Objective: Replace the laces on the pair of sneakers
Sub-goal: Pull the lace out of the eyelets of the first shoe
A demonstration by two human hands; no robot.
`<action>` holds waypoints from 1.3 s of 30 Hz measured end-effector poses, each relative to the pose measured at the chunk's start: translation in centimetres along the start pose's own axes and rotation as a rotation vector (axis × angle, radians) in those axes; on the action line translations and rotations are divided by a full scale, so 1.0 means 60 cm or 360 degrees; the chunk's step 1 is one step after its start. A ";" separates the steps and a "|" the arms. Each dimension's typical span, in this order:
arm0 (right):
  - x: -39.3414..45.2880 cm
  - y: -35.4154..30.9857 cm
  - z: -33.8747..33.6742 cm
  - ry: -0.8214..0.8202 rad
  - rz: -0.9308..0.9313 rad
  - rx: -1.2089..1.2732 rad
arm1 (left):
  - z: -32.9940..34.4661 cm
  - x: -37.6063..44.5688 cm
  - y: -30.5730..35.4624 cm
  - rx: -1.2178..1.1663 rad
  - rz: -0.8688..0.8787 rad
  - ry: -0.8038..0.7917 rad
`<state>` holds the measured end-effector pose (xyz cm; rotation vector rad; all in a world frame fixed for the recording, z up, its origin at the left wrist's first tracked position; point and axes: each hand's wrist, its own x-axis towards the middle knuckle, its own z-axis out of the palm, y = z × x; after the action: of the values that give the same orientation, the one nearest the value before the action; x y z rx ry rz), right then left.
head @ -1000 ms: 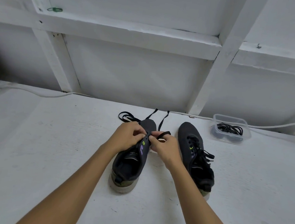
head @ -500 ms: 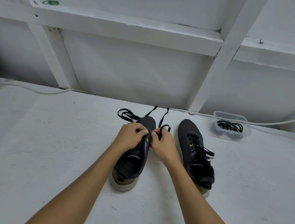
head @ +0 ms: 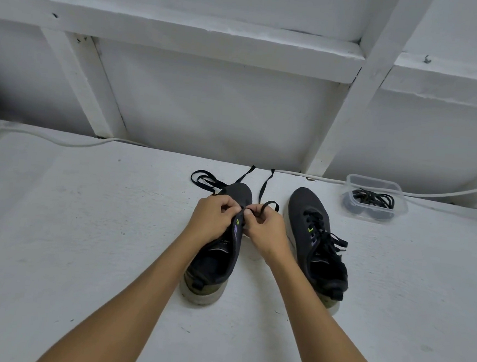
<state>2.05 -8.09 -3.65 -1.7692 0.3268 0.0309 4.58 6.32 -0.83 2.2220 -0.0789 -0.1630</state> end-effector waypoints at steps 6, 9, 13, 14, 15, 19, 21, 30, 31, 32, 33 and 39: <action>0.000 -0.005 -0.005 -0.0011 0.0017 0.0007 | 0.005 0.001 0.003 0.0163 0.0069 0.0011; 0.000 -0.004 -0.006 0.0019 0.0013 0.0005 | 0.008 0.003 0.009 0.0247 0.0058 0.0016; -0.003 -0.006 -0.003 0.0034 0.0041 0.0048 | 0.002 -0.001 0.002 0.0100 0.0111 -0.0008; -0.002 -0.006 -0.003 0.0035 0.0055 0.0067 | 0.001 -0.001 0.001 0.0083 0.0115 -0.0002; -0.002 -0.007 -0.002 0.0030 0.0071 0.0082 | 0.001 -0.001 0.000 0.0076 0.0116 0.0005; -0.002 -0.003 -0.001 0.0018 0.0078 0.0056 | 0.015 0.003 0.004 0.0104 0.0044 0.0041; -0.006 -0.001 0.002 0.0027 0.0092 0.0071 | 0.018 0.005 0.002 0.0065 0.0009 0.0048; -0.009 -0.005 0.005 0.0072 0.0099 0.0123 | 0.010 -0.001 -0.002 -0.0076 -0.0024 0.0060; -0.011 -0.007 0.004 0.0068 0.0102 0.0132 | 0.009 -0.001 -0.003 -0.0087 -0.0027 0.0062; -0.011 -0.009 0.003 0.0072 0.0105 0.0154 | 0.008 -0.001 -0.003 -0.0096 -0.0031 0.0064; -0.012 -0.012 0.001 0.0078 0.0117 0.0182 | 0.007 -0.002 -0.002 -0.0101 -0.0036 0.0065; -0.025 -0.016 -0.013 0.0012 0.0305 0.0648 | -0.001 -0.007 0.007 -0.0102 -0.0057 0.0028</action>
<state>0.72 -8.37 -2.24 -1.3317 0.4724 0.0885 4.20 6.14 -0.41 2.1617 -0.0240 -0.1635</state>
